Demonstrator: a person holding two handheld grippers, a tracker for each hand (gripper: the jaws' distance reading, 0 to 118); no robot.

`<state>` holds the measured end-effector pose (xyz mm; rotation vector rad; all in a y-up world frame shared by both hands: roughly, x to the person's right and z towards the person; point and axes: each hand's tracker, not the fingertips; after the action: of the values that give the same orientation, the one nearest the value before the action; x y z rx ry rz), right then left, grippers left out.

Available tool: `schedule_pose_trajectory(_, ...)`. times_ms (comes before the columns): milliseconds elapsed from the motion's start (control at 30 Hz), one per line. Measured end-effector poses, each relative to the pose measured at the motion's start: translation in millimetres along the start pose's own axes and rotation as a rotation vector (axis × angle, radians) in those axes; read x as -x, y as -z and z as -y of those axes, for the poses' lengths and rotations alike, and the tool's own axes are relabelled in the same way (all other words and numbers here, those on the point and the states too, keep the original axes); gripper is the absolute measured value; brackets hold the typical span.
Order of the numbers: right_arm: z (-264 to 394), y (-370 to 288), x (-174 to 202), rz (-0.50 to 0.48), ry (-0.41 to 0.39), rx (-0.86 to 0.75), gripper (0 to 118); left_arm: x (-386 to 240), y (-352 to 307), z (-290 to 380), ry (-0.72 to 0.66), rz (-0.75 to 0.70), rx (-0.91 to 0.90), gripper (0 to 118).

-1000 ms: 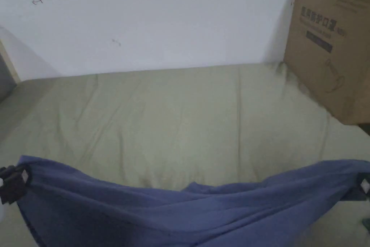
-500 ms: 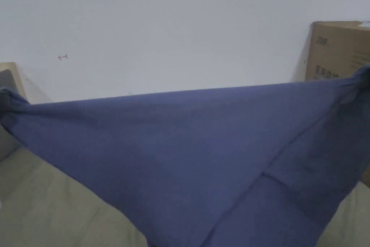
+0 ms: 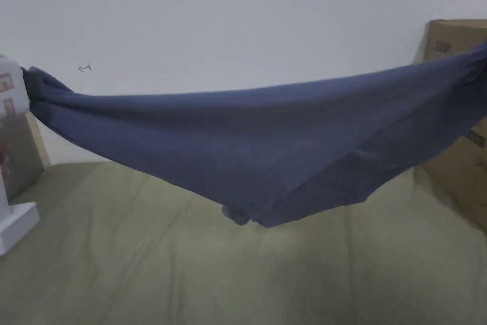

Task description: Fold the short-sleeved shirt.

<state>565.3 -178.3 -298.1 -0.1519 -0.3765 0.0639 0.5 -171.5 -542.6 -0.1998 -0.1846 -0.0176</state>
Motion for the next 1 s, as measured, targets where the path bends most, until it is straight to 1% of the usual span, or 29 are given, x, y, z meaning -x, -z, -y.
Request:
schedule_pose_trajectory(67, 43.9, -7.4, -0.1, -0.032, -0.006, 0.049, 3, -1.7, 2.8, 40.1, 0.0, 0.01, 0.071, 2)
schedule_pose_trajectory(167, 116.1, -32.7, 5.3, -0.064, -0.048, 0.143, 3, -7.5, -9.2, 108.9, -0.004, 0.044, 0.184, 2)
schedule_pose_trajectory(233, 162.0, -54.1, 4.2, -0.09, -0.038, 0.224, 3, -9.2, -20.1, 156.6, 0.009, 0.062, 0.264, 2)
schedule_pose_trajectory(300, 200.8, -77.5, 3.1, -0.092, -0.051, 0.281, 3, -12.6, -36.5, 195.3, 0.055, 0.075, 0.346, 2)
schedule_pose_trajectory(400, 239.8, -121.3, 4.8, -0.104, -0.006, 0.359, 3, -11.0, -70.5, 238.4, 0.075, 0.11, 0.398, 2)
schedule_pose_trajectory(467, 254.9, -149.9, 5.1, -0.112, 0.006, 0.372, 3, -9.9, -99.7, 251.6, 0.099, 0.12, 0.387, 2)
schedule_pose_trajectory(533, 258.0, -182.3, 11.2, -0.125, -0.006, 0.376, 3, -5.7, -129.8, 262.9, 0.102, 0.138, 0.389, 2)
schedule_pose_trajectory(567, 260.6, -198.3, 12.0, -0.129, -0.006, 0.378, 3, -1.1, -145.5, 265.3, 0.093, 0.141, 0.389, 2)
schedule_pose_trajectory(633, 263.0, -226.3, 13.9, -0.15, 0.019, 0.389, 3, 6.4, -172.3, 271.1, 0.06, 0.152, 0.412, 2)
schedule_pose_trajectory(667, 255.2, -245.6, 22.9, -0.158, 0.021, 0.393, 3, 10.8, -186.7, 272.7, 0.054, 0.154, 0.408, 2)
schedule_pose_trajectory(733, 258.1, -275.1, 29.1, -0.17, 0.012, 0.39, 3, 18.2, -213.3, 277.0, 0.053, 0.158, 0.408, 2)
schedule_pose_trajectory(767, 259.1, -286.4, 31.3, -0.174, 0.0, 0.392, 3, 21.4, -222.1, 278.9, 0.057, 0.161, 0.415, 2)
schedule_pose_trajectory(800, 263.2, -294.4, 25.7, -0.176, -0.012, 0.396, 3, 25.4, -231.6, 281.8, 0.059, 0.161, 0.42, 2)
schedule_pose_trajectory(833, 265.8, -303.3, 26.5, -0.176, -0.013, 0.397, 3, 40.1, -228.4, 289.6, 0.054, 0.162, 0.427, 2)
schedule_pose_trajectory(933, 274.3, -326.6, 32.1, -0.178, 0.006, 0.423, 3, 52.3, -243.5, 300.7, 0.035, 0.149, 0.452, 2)
schedule_pose_trajectory(1000, 288.3, -335.7, 36.3, -0.169, -0.013, 0.454, 3, 63.8, -244.6, 314.9, 0.013, 0.156, 0.478, 2)
